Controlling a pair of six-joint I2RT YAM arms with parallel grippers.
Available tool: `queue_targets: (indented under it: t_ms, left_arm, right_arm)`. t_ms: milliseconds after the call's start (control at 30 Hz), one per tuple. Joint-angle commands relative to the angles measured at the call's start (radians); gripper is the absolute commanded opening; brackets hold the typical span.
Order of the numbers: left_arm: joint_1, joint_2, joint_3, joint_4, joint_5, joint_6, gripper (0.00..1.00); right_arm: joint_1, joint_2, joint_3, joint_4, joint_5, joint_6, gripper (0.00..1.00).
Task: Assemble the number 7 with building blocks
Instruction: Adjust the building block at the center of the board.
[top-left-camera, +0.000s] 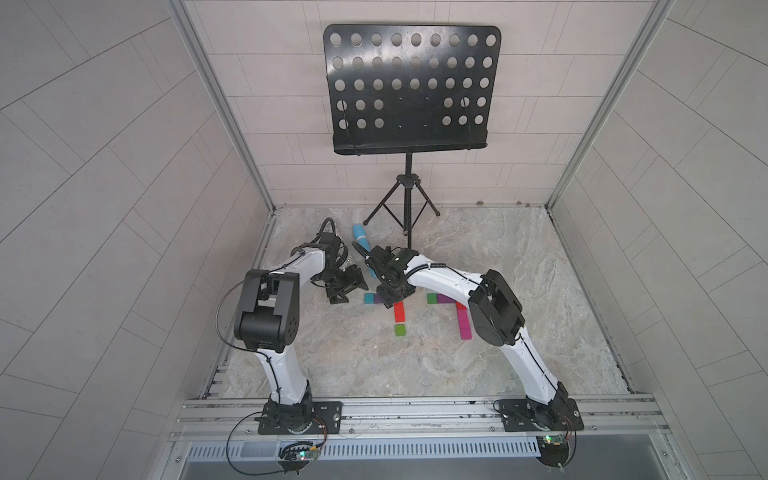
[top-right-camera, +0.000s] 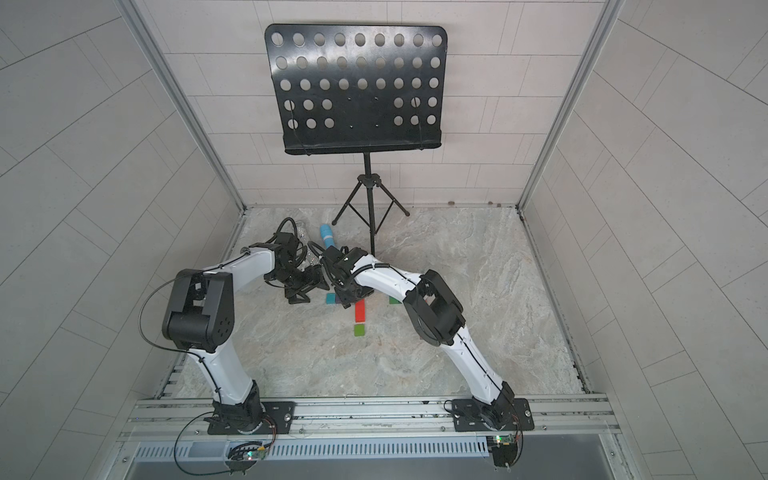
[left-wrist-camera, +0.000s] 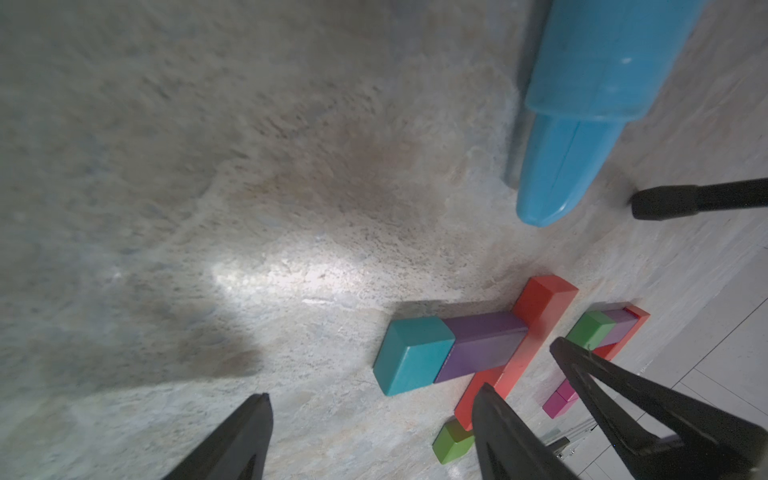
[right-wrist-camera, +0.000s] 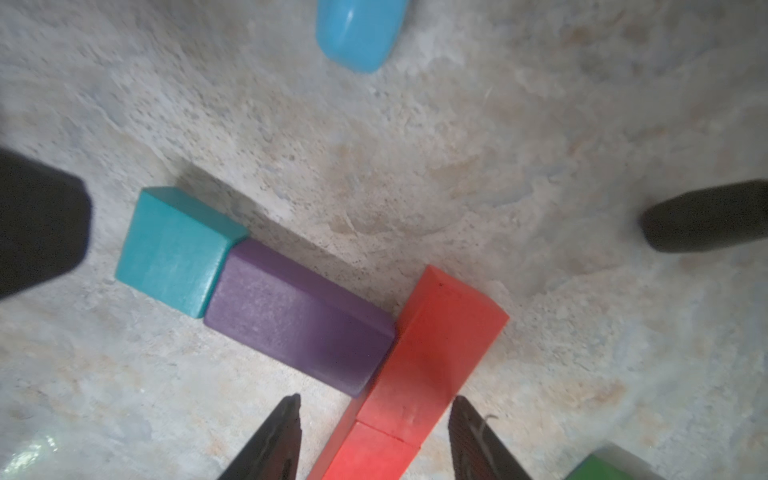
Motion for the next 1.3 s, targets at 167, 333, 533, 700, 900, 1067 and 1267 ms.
queue_targets:
  t_ms: [167, 333, 533, 700, 900, 1067, 1267]
  left_arm:
    - [-0.006, 0.008, 0.025, -0.007, -0.005, 0.006, 0.82]
    - [-0.007, 0.015, 0.028, -0.007, -0.004, 0.005, 0.82]
    - [-0.008, 0.025, 0.039, -0.007, -0.004, 0.003, 0.82]
    - [-0.009, 0.029, 0.041, -0.007, -0.006, 0.003, 0.82]
    - [-0.01, 0.031, 0.038, -0.008, -0.009, 0.003, 0.82]
    - [-0.012, 0.036, 0.039, -0.008, -0.006, 0.004, 0.82]
    - [-0.014, 0.034, 0.034, -0.007, -0.006, 0.005, 0.82]
  right_arm:
    - [-0.088, -0.087, -0.009, 0.071, -0.067, 0.051, 0.58]
    - [-0.143, -0.033, 0.004, 0.046, -0.093, 0.101, 0.49]
    - [-0.152, 0.013, 0.049, 0.012, -0.104, 0.106, 0.47]
    - [-0.152, 0.043, 0.057, 0.01, -0.124, 0.135, 0.47]
    - [-0.161, 0.063, 0.061, -0.003, -0.106, 0.184, 0.45]
    - [-0.166, 0.069, 0.062, 0.009, -0.116, 0.207, 0.46]
    - [-0.175, 0.068, 0.056, 0.026, -0.137, 0.232, 0.46]
